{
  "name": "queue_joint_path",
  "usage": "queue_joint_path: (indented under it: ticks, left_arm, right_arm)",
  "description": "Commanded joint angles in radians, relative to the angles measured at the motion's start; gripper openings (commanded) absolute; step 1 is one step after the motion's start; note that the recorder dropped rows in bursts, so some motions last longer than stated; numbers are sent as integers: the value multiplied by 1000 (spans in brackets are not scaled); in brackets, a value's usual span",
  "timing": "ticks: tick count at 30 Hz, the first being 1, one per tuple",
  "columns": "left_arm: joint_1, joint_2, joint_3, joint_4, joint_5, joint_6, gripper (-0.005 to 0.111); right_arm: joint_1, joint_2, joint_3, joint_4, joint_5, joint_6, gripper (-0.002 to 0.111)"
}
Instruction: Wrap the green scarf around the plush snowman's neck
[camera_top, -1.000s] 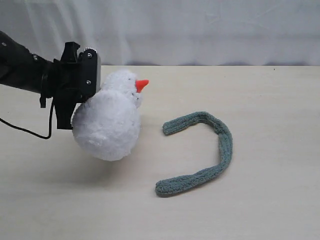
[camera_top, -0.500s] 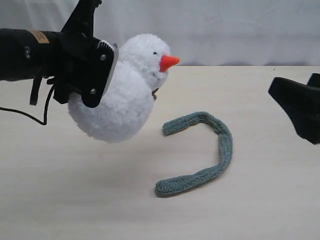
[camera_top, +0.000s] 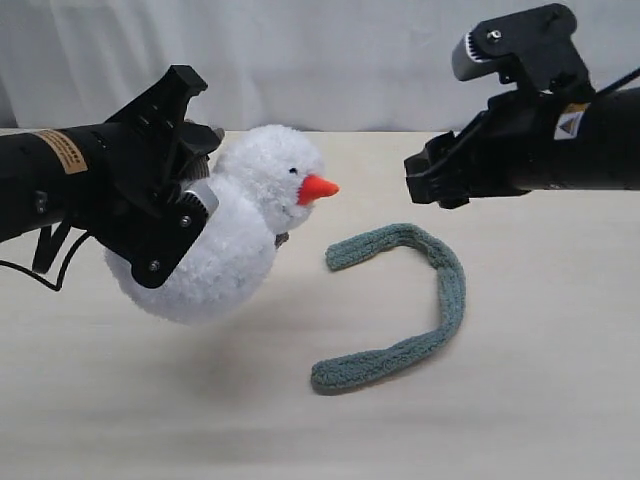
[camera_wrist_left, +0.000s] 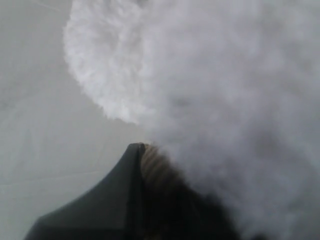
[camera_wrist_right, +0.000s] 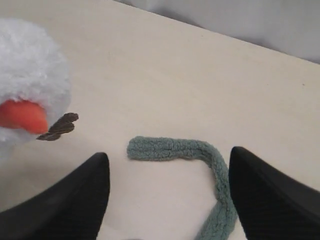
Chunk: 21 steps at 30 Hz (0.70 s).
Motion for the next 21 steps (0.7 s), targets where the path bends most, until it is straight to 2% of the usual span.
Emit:
queue_joint_path:
  ticks: [1,5,6,8,10,11,12,16,21]
  left_arm:
    - [-2,-11,13,20,-92,30,0]
    - [-2,-11,13,20,-95,30,0]
    - [-2,-11,13,20,-95,30,0]
    - [-2,-11,13,20,-95,30,0]
    - [-2,-11,13,20,-95,30,0]
    - [-2,-11,13,18,-95,30,0]
    - [-2,-11,13,18,-95,30,0]
    - [-2,-11,13,18,-95,30,0]
    - [-2,-11,13,18,-41,30,0]
  right_arm:
    - [-42,61,-86,272,18,-336,64]
    - [-151,100,-102,557,26,-567,64]
    - [-208,131,-102,776,53,-715,64]
    - [-254,170,-102,1054,113,-988,64]
    - [-295,205,-102,1315,287,-1274,64]
    - [-356,261,-102,1524,616,-1532,64]
    - [-401,316,-102,1652,792,-1622,64]
    - [-426,405,-102,1660,726,-1730,64]
    - [-308,505,-119,1744,648,-1931,64]
